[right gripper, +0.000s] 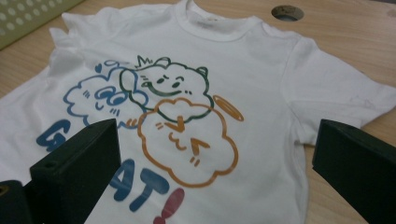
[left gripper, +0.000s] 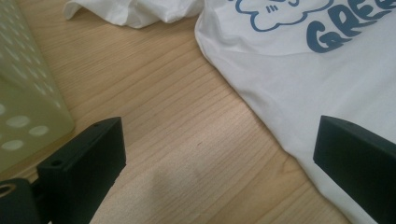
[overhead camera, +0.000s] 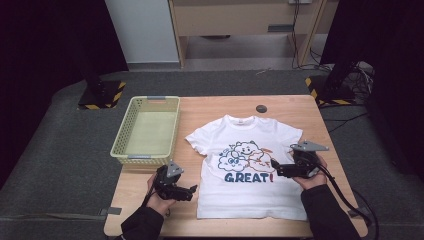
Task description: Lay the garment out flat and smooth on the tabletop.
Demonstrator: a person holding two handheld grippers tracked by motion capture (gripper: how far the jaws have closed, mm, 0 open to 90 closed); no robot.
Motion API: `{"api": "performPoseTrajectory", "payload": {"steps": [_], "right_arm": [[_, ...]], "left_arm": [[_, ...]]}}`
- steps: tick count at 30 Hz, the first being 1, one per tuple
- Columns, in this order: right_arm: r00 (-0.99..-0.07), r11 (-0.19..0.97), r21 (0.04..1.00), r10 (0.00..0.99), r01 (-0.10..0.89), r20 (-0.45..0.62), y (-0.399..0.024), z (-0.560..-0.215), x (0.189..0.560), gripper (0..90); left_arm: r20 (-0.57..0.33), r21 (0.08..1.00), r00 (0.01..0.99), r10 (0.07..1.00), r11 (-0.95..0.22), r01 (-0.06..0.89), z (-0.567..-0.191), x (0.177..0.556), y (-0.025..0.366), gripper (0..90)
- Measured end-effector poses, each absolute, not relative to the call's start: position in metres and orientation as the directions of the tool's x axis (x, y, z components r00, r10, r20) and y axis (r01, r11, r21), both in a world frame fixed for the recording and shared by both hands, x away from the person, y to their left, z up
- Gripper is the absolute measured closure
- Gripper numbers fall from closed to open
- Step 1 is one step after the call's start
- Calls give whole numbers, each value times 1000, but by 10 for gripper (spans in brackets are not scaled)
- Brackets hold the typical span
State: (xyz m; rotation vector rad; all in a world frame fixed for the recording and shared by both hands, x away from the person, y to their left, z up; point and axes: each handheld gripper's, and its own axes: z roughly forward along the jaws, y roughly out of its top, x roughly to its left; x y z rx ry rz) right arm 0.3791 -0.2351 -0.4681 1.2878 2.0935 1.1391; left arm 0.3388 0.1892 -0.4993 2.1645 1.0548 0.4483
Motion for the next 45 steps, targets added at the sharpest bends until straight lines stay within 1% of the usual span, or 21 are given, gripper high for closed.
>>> {"api": "performPoseTrajectory", "payload": {"steps": [3,10,13,18,25,31,38,45], "right_arm": [[-474,245,807,879,537,49,-242,-475,371,9],[-465,223,801,882,556,77,-263,-483,354,4],[-454,228,794,889,564,67,-272,-487,348,4],[-437,211,781,895,588,88,-287,-495,341,4],[-414,208,769,907,604,80,-299,-505,335,4],[-390,220,759,920,613,48,-310,-513,335,5],[-356,214,757,934,617,26,-322,-522,337,4],[-314,205,756,949,622,0,-334,-529,338,4]], "left_arm": [[10,691,611,791,-447,567,-501,339,192,21],[10,666,618,786,-466,583,-506,338,197,21],[7,657,617,787,-469,590,-508,337,200,21],[-1,645,617,787,-471,601,-510,337,207,21],[-12,628,605,796,-465,624,-515,334,219,23],[39,587,581,813,-489,645,-520,333,228,23],[27,589,536,844,-447,674,-526,337,241,21],[12,616,497,867,-398,680,-530,336,253,0]]}}
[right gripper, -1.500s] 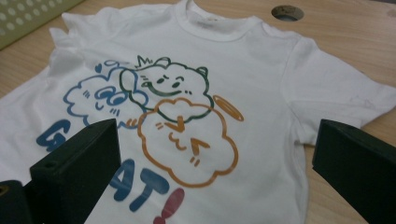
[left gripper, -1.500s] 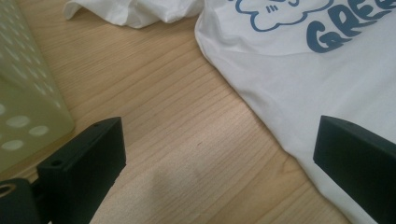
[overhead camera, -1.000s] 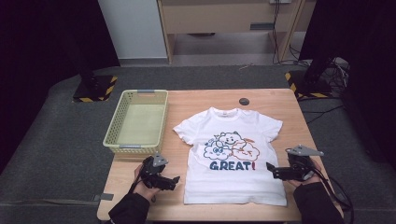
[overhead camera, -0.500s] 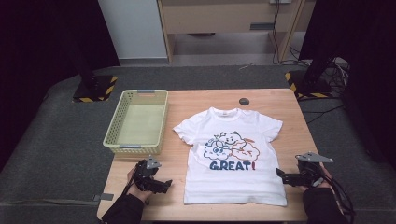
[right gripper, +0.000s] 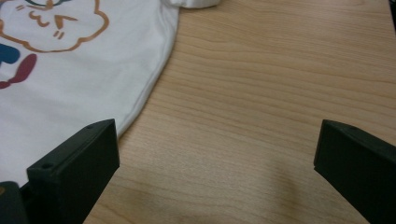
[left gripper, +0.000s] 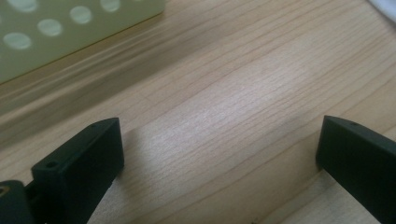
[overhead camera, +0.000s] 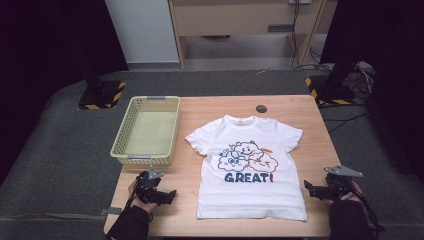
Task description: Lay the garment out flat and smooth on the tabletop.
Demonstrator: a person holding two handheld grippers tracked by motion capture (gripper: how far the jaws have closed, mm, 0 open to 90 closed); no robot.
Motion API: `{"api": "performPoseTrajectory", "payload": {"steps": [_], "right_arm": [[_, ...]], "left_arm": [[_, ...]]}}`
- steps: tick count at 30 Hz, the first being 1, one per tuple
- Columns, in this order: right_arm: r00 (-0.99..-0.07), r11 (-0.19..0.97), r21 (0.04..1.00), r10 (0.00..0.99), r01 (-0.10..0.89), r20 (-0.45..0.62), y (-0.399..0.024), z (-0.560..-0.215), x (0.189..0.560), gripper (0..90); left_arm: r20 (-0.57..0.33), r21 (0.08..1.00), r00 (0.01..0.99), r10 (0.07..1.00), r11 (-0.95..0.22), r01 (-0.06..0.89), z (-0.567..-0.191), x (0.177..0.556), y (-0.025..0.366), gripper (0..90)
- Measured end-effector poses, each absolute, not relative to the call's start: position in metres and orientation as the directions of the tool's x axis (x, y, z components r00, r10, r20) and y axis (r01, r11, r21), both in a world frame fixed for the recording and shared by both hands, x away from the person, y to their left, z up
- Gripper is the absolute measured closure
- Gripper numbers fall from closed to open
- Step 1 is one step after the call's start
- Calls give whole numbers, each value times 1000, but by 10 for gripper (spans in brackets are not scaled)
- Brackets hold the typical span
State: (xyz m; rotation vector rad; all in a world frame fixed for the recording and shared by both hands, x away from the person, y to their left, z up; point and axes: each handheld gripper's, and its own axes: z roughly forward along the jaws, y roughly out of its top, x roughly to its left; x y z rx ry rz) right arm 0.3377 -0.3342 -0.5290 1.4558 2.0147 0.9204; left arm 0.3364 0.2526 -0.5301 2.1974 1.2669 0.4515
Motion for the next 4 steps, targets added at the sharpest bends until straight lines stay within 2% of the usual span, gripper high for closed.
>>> {"api": "performPoseTrajectory", "payload": {"steps": [4], "right_arm": [[-297,200,765,955,612,-12,-339,-531,336,4]], "left_arm": [[12,654,494,869,-381,653,-534,332,257,0]]}}
